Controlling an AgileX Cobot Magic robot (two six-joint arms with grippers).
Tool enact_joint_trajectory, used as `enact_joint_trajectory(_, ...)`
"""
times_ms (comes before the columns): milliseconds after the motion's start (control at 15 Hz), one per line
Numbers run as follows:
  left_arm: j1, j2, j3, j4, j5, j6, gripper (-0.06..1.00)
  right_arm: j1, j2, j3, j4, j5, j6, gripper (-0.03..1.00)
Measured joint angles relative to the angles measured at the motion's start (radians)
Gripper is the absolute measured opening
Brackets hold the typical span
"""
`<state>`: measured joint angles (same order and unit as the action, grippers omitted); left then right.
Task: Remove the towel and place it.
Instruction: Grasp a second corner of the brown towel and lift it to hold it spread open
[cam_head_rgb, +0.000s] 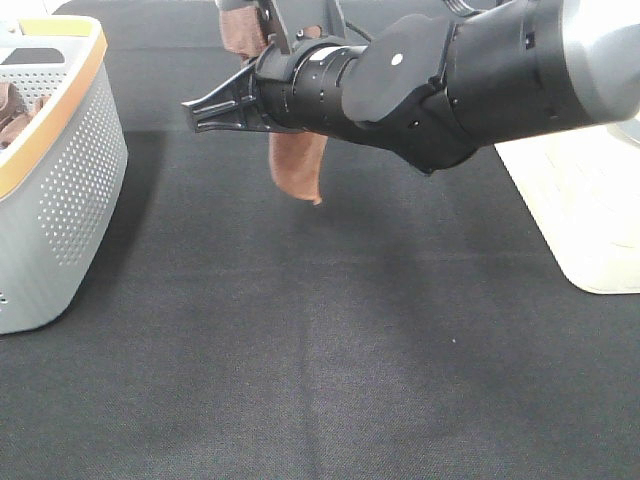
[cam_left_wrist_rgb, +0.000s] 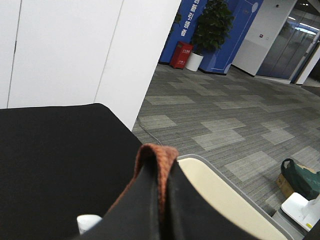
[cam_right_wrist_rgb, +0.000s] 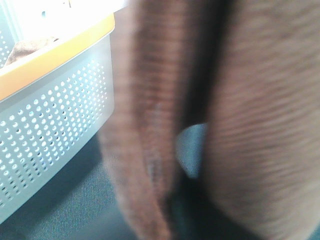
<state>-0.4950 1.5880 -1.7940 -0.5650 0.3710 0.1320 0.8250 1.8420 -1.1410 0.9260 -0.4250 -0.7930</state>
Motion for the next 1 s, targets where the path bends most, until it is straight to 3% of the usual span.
enact_joint_trajectory(200, 0.000, 0.000, 0.000, 0.007, 0.000, 0.036, 0.00, 0.000, 0.000, 0.000, 0.000, 0.013, 0.000, 0.00)
enact_joint_trajectory(333, 0.000, 0.000, 0.000, 0.060, 0.014, 0.077, 0.00, 0.000, 0.000, 0.000, 0.000, 0.087, -0.003, 0.00)
enact_joint_trajectory(600, 0.000, 0.000, 0.000, 0.325, 0.075, 0.071, 0.00, 0.000, -0.031, 0.000, 0.003, 0.323, -0.021, 0.00)
enact_joint_trajectory(733, 0.000, 0.000, 0.000, 0.462, 0.100, 0.012, 0.00, 0.000, -0.044, 0.000, 0.004, 0.425, -0.017, 0.00)
enact_joint_trajectory(800, 0.000, 0.000, 0.000, 0.462, 0.100, 0.012, 0.00, 0.000, -0.044, 0.000, 0.004, 0.425, -0.017, 0.00)
enact_joint_trajectory(867, 0.000, 0.000, 0.000, 0.575, 0.135, -0.045, 0.00, 0.000, -0.056, 0.000, 0.004, 0.483, -0.004, 0.00)
enact_joint_trajectory(1000, 0.000, 0.009, 0.000, 0.673, 0.177, -0.085, 0.00, 0.000, -0.083, 0.000, -0.004, 0.557, -0.001, 0.00)
